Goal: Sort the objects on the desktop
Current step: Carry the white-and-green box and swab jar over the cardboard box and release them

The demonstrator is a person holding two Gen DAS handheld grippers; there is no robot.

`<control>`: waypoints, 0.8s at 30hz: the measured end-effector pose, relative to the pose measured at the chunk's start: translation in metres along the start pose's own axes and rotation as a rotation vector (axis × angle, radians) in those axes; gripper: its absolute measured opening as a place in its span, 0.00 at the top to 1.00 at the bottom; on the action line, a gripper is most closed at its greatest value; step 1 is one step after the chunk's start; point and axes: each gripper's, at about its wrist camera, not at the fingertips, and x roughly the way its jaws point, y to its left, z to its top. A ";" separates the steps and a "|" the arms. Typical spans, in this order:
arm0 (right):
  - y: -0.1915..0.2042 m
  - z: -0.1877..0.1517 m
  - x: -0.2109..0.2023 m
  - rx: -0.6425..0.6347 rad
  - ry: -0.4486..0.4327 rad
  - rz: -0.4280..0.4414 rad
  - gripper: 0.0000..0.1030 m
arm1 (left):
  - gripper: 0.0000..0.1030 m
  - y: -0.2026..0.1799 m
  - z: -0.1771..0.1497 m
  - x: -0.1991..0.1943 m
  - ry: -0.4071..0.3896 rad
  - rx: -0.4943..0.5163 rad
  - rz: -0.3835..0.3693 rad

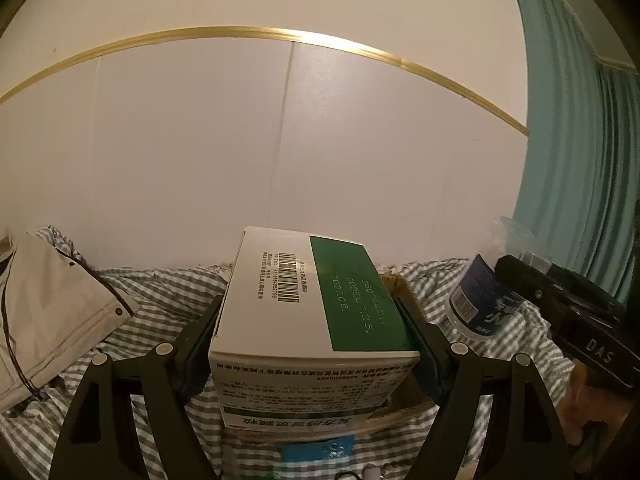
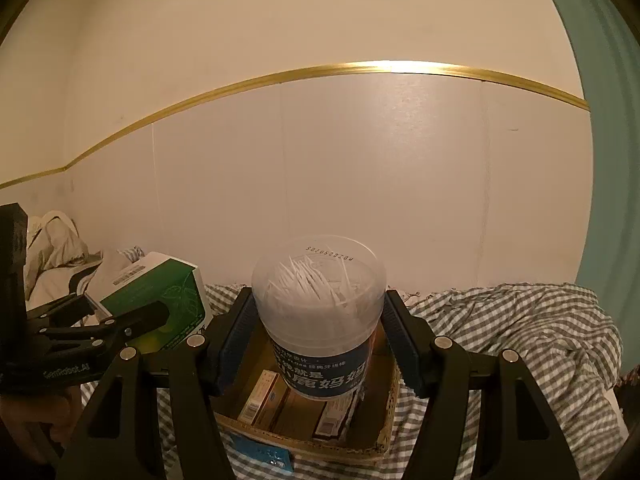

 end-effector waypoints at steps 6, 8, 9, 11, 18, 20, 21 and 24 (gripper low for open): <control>-0.002 -0.003 0.026 -0.015 0.050 0.011 0.39 | 0.20 0.011 -0.002 0.028 0.037 -0.016 0.021; -0.002 -0.007 0.036 -0.023 0.072 0.008 0.39 | 0.20 0.013 -0.003 0.036 0.054 -0.022 0.025; -0.003 -0.008 0.041 -0.025 0.084 0.008 0.39 | 0.20 0.015 -0.005 0.040 0.063 -0.024 0.027; -0.005 -0.012 0.053 -0.025 0.110 0.009 0.39 | 0.20 0.017 -0.007 0.052 0.086 -0.018 0.033; -0.008 -0.026 0.090 -0.018 0.194 0.012 0.39 | 0.20 0.020 -0.017 0.087 0.128 -0.006 0.040; -0.010 -0.032 0.099 -0.002 0.220 0.024 0.39 | 0.20 0.022 -0.020 0.097 0.144 -0.018 0.044; -0.007 -0.033 0.103 0.003 0.227 0.027 0.39 | 0.20 0.024 -0.023 0.105 0.159 -0.027 0.046; -0.011 -0.039 0.111 0.001 0.250 0.009 0.39 | 0.19 0.026 -0.028 0.117 0.166 -0.015 0.064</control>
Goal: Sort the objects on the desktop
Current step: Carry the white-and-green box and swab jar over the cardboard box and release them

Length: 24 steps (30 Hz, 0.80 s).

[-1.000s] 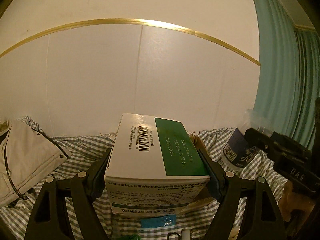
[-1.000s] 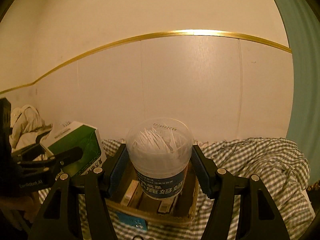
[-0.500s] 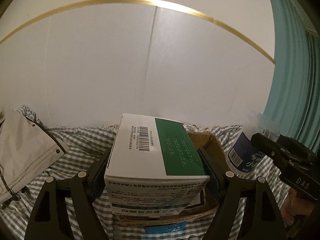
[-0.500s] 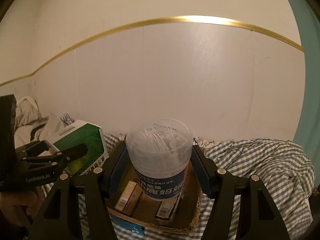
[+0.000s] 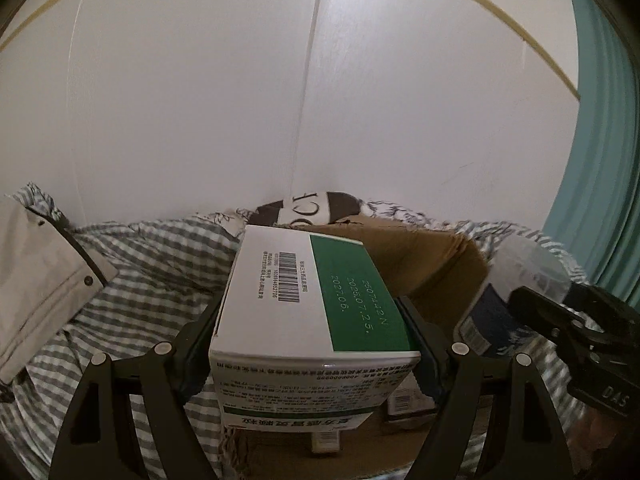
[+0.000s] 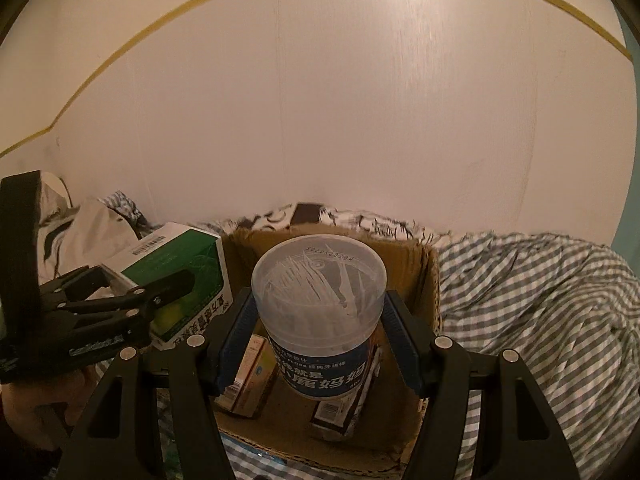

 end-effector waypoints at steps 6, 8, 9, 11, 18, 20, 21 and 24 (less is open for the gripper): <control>-0.016 -0.005 0.035 0.018 0.084 -0.014 0.39 | 0.19 -0.013 0.010 0.002 -0.030 0.064 0.017; -0.017 -0.006 0.042 0.026 0.100 -0.014 0.39 | 0.19 -0.014 0.015 0.006 -0.025 0.053 -0.002; -0.018 -0.007 0.045 0.029 0.107 -0.015 0.39 | 0.19 -0.013 0.017 0.008 -0.020 0.037 -0.026; -0.019 -0.009 0.050 0.035 0.118 -0.011 0.39 | 0.19 -0.015 0.019 0.011 -0.016 0.034 -0.012; -0.023 -0.011 0.058 0.056 0.158 0.002 0.38 | 0.17 -0.012 0.020 0.053 0.082 -0.023 0.013; -0.025 -0.010 0.058 0.063 0.167 -0.002 0.37 | 0.15 -0.008 0.020 0.059 0.124 -0.048 0.006; -0.025 -0.010 0.054 0.064 0.159 0.000 0.32 | 0.15 -0.005 0.018 0.060 0.139 -0.064 -0.007; -0.021 -0.011 0.041 0.029 0.115 -0.006 0.16 | 0.00 -0.002 0.018 0.048 0.095 -0.069 -0.013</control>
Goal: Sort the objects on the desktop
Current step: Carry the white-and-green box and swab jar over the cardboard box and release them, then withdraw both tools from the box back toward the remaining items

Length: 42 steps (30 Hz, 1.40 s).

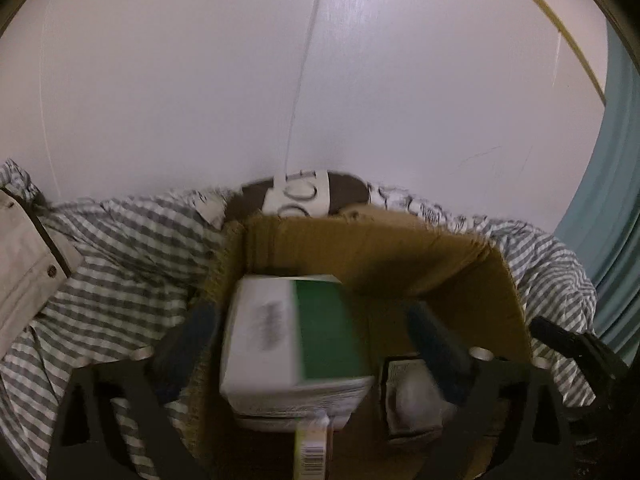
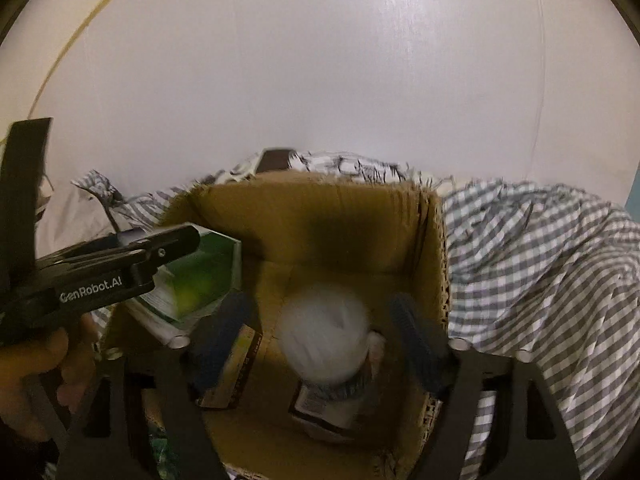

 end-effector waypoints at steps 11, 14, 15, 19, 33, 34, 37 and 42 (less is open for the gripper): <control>0.019 0.013 -0.052 -0.050 -0.137 -0.072 0.04 | 0.00 -0.008 0.008 -0.047 -0.100 0.023 -0.002; 0.016 0.017 -0.071 -0.028 -0.182 -0.075 0.01 | 0.00 -0.008 0.010 -0.068 -0.139 0.024 0.006; 0.015 0.018 -0.078 -0.015 -0.189 -0.088 0.00 | 0.00 -0.009 0.010 -0.078 -0.154 0.026 0.013; 0.012 0.020 -0.104 0.011 -0.236 -0.092 0.00 | 0.00 -0.010 0.011 -0.106 -0.195 0.037 0.050; 0.009 0.010 -0.179 0.035 -0.340 -0.100 0.00 | 0.00 -0.009 0.003 -0.186 -0.308 0.065 0.133; 0.009 0.008 -0.186 0.035 -0.346 -0.097 0.00 | 0.00 -0.008 0.001 -0.190 -0.308 0.065 0.129; 0.011 0.003 -0.200 0.020 -0.355 -0.094 0.00 | 0.00 -0.005 -0.008 -0.200 -0.313 0.060 0.134; 0.011 -0.008 -0.213 0.010 -0.341 -0.094 0.00 | 0.00 0.000 -0.025 -0.209 -0.286 0.064 0.161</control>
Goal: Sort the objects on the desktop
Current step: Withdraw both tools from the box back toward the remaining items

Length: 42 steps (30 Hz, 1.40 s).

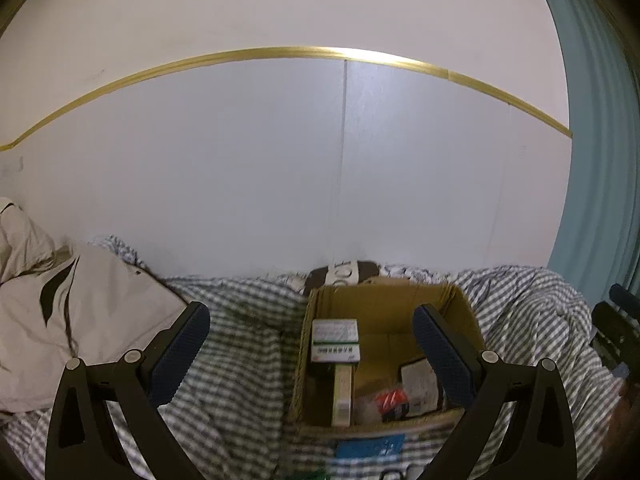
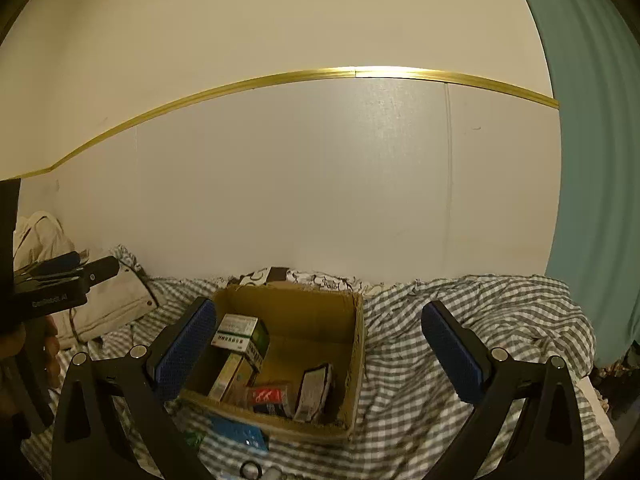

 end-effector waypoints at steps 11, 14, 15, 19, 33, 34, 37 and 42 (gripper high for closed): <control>-0.012 -0.046 -0.018 0.006 0.122 0.018 0.00 | 0.00 0.011 -0.044 -0.009 0.159 0.046 -0.075; -0.019 -0.062 -0.013 0.030 0.178 0.022 0.00 | 0.00 0.012 -0.062 -0.005 0.205 0.068 -0.065; -0.020 -0.067 -0.012 0.039 0.196 0.021 0.00 | 0.00 0.012 -0.069 -0.004 0.222 0.073 -0.061; -0.021 -0.090 -0.003 0.053 0.263 0.033 0.00 | 0.00 0.016 -0.099 0.002 0.295 0.080 -0.038; -0.010 -0.155 0.003 0.043 0.457 0.085 0.00 | 0.02 0.027 -0.171 0.003 0.452 0.104 -0.006; -0.008 -0.159 0.003 0.036 0.472 0.082 0.00 | 0.05 0.027 -0.174 0.003 0.457 0.112 -0.005; -0.003 -0.169 0.005 0.005 0.506 0.068 0.00 | 0.10 0.025 -0.184 0.008 0.491 0.130 -0.014; 0.008 -0.183 0.007 -0.034 0.564 0.045 0.00 | 0.11 0.028 -0.199 0.019 0.561 0.135 -0.023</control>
